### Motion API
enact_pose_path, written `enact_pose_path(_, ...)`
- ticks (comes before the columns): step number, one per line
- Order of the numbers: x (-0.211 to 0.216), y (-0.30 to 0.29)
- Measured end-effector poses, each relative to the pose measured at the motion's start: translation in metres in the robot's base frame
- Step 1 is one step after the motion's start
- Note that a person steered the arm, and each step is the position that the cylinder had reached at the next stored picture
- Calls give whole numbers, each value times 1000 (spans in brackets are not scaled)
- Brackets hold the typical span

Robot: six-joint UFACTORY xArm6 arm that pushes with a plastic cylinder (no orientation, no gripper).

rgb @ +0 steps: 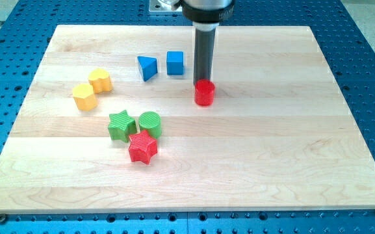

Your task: Move the red circle right to the red star

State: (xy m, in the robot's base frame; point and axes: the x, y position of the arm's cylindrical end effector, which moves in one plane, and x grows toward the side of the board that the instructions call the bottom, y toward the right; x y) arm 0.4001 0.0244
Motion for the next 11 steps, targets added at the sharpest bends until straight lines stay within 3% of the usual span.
enact_pose_path(1,65,-1)
enact_pose_path(2,27,26)
enact_pose_path(3,83,26)
enact_pose_path(4,105,-1)
enact_pose_path(5,109,54)
enact_pose_path(7,167,-26)
enact_pose_path(8,173,-48)
enact_pose_path(9,143,-7)
enact_pose_path(10,99,-48)
enact_pose_path(11,99,-110)
